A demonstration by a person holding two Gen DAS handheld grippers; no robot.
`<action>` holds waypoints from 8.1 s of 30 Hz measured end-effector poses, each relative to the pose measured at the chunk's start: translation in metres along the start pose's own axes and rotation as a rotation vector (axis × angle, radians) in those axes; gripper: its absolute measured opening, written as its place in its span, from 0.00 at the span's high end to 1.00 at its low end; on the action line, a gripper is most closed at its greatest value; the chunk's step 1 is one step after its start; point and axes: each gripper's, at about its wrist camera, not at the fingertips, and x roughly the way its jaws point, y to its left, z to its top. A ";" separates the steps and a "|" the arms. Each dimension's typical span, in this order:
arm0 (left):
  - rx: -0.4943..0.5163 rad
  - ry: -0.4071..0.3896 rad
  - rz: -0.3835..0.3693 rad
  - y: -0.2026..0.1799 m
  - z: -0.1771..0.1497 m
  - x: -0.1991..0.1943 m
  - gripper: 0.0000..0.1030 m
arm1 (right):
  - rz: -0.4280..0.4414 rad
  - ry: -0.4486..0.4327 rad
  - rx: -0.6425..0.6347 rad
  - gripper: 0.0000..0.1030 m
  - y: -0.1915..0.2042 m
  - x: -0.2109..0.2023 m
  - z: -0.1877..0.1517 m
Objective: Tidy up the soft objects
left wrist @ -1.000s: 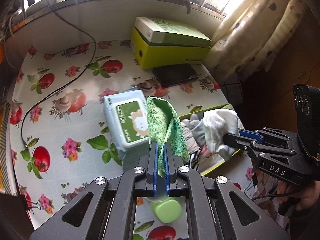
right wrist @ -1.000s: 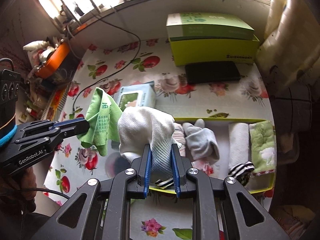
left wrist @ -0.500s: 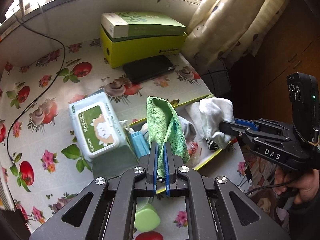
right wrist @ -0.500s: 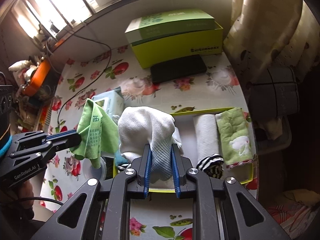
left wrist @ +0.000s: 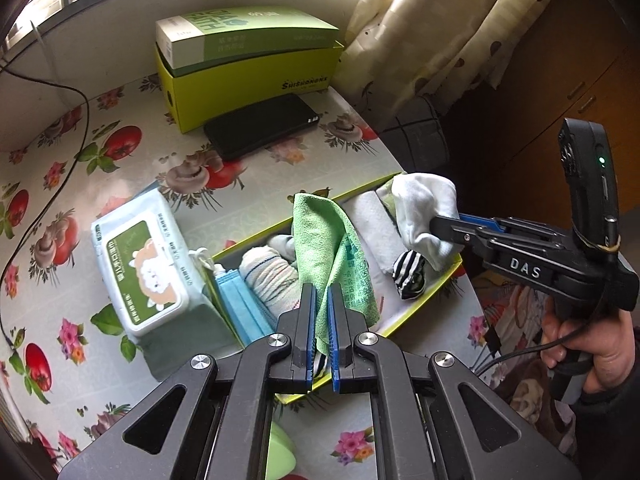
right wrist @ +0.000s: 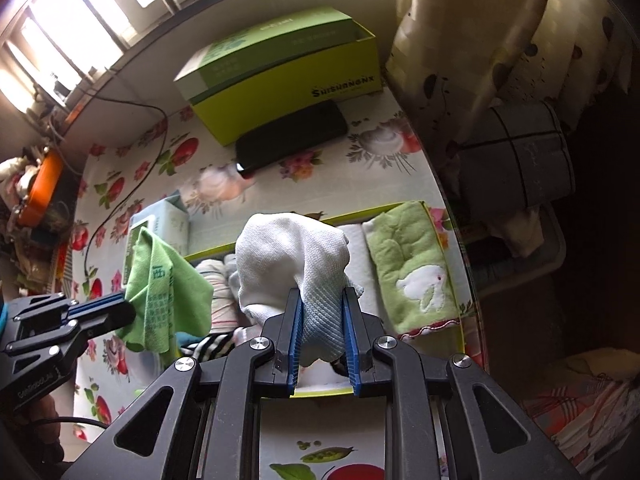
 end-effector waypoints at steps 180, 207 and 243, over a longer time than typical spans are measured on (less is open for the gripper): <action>0.048 0.055 0.185 0.000 -0.056 0.008 0.80 | -0.068 0.049 -0.170 0.56 0.079 -0.001 -0.096; 0.056 0.065 0.200 -0.003 -0.058 0.010 0.80 | -0.067 0.049 -0.171 0.56 0.079 0.001 -0.099; 0.049 0.076 0.207 0.000 -0.058 0.011 0.80 | -0.070 0.051 -0.171 0.51 0.082 0.002 -0.099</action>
